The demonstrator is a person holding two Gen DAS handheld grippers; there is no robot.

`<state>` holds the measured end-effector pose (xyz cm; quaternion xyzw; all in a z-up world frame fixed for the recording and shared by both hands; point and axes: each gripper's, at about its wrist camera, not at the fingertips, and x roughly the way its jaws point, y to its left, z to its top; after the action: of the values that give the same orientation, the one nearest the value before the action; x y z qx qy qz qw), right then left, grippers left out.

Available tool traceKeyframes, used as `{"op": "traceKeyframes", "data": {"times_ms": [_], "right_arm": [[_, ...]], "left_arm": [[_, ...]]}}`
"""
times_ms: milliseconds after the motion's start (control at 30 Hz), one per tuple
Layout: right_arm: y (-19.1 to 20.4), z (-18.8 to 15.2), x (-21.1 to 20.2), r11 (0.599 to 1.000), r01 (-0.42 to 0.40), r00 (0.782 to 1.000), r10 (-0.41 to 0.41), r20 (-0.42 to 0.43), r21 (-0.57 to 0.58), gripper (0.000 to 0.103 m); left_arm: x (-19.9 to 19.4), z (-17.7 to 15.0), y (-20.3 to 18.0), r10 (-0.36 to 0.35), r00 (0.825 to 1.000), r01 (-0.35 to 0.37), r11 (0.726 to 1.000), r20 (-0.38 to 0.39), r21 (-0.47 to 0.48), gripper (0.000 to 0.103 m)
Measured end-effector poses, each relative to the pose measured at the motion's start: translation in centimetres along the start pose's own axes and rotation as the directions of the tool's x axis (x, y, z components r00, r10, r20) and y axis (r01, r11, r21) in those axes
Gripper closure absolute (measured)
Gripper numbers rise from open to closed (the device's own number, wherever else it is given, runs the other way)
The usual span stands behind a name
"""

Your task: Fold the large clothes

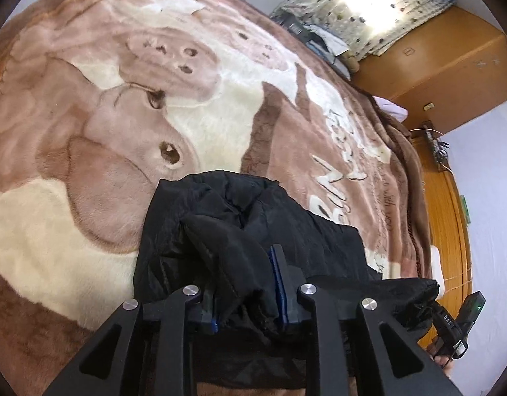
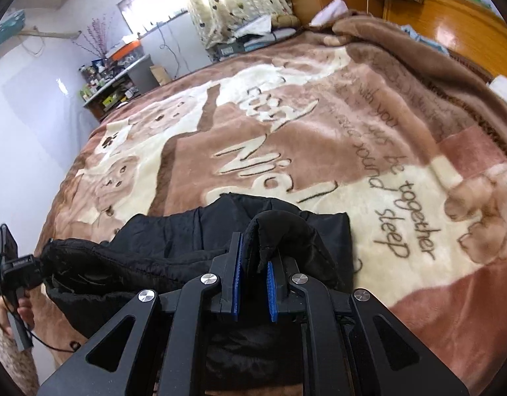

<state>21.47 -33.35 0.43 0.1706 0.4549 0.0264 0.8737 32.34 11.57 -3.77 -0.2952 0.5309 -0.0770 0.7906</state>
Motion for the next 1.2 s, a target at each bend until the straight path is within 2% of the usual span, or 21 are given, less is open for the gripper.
{"op": "traceKeyframes", "data": {"times_ms": [233, 300, 467, 500, 567, 600, 667, 733, 833, 933, 1033, 1133, 1200], "right_arm": [[-1.1, 1.7, 4.8, 0.993, 0.044, 0.995, -0.034, -0.089, 0.112, 0.085], [-1.4, 2.0, 5.4, 0.990, 0.043, 0.994, -0.029, -0.104, 0.136, 0.084], [-1.7, 2.7, 5.1, 0.987, 0.018, 0.995, -0.001, -0.103, 0.158, 0.078], [-1.6, 2.9, 4.7, 0.989, 0.009, 0.995, 0.005, -0.095, 0.147, 0.075], [-1.5, 3.1, 4.0, 0.991, -0.007, 0.997, 0.017, -0.075, 0.136, 0.067], [-1.5, 3.2, 3.4, 0.991, -0.006, 0.999, 0.012, -0.049, 0.132, 0.057], [-1.5, 3.3, 2.2, 0.995, 0.013, 1.000, -0.014, 0.006, 0.101, 0.044], [-1.5, 3.4, 0.8, 0.998, 0.005, 0.999, -0.008, 0.047, 0.064, 0.044], [-2.0, 2.4, -0.3, 1.000, -0.009, 0.998, 0.009, 0.060, 0.007, 0.044], [-2.7, -0.3, 0.0, 0.991, 0.039, 0.998, -0.031, 0.060, -0.127, 0.043], [-3.5, -2.3, 2.4, 0.974, 0.091, 0.996, -0.092, 0.005, -0.208, 0.042], [-4.9, -2.9, 4.1, 0.983, 0.060, 0.997, -0.066, -0.030, -0.176, 0.040], [-5.6, -2.5, 4.8, 0.992, -0.004, 1.000, 0.003, -0.007, -0.129, 0.035]], "left_arm": [[3.3, 1.1, 1.7, -0.033, 0.999, 0.031, 0.992, -0.010, -0.122, 0.064], [3.4, 1.3, 1.8, -0.060, 0.998, 0.058, 0.991, -0.005, -0.123, 0.053], [2.1, 1.8, 2.4, -0.128, 0.992, 0.129, 0.979, 0.018, -0.160, 0.039], [1.6, 1.8, 2.5, -0.131, 0.991, 0.134, 0.977, 0.031, -0.164, 0.031], [0.2, 1.9, 2.6, -0.100, 0.992, 0.111, 0.982, 0.075, -0.153, 0.022], [-0.6, 1.8, 2.6, -0.105, 0.990, 0.118, 0.983, 0.100, -0.140, 0.022], [-1.7, 1.8, 2.7, -0.132, 0.984, 0.145, 0.983, 0.119, -0.111, 0.022], [-2.8, 1.4, 2.7, -0.101, 0.985, 0.111, 0.992, 0.143, -0.063, 0.019], [-3.1, 0.6, 2.3, -0.026, 0.990, 0.018, 0.998, 0.141, 0.061, 0.017], [-0.8, -0.6, 2.3, 0.031, 0.998, -0.041, 0.981, 0.056, 0.191, 0.016], [2.1, -1.4, 2.6, 0.129, 0.992, -0.126, 0.961, 0.004, 0.247, 0.016], [3.5, -1.8, 2.7, 0.132, 0.991, -0.126, 0.955, -0.005, 0.269, 0.016], [4.3, -1.5, 2.7, 0.116, 0.993, -0.109, 0.956, -0.010, 0.271, 0.016]]}}
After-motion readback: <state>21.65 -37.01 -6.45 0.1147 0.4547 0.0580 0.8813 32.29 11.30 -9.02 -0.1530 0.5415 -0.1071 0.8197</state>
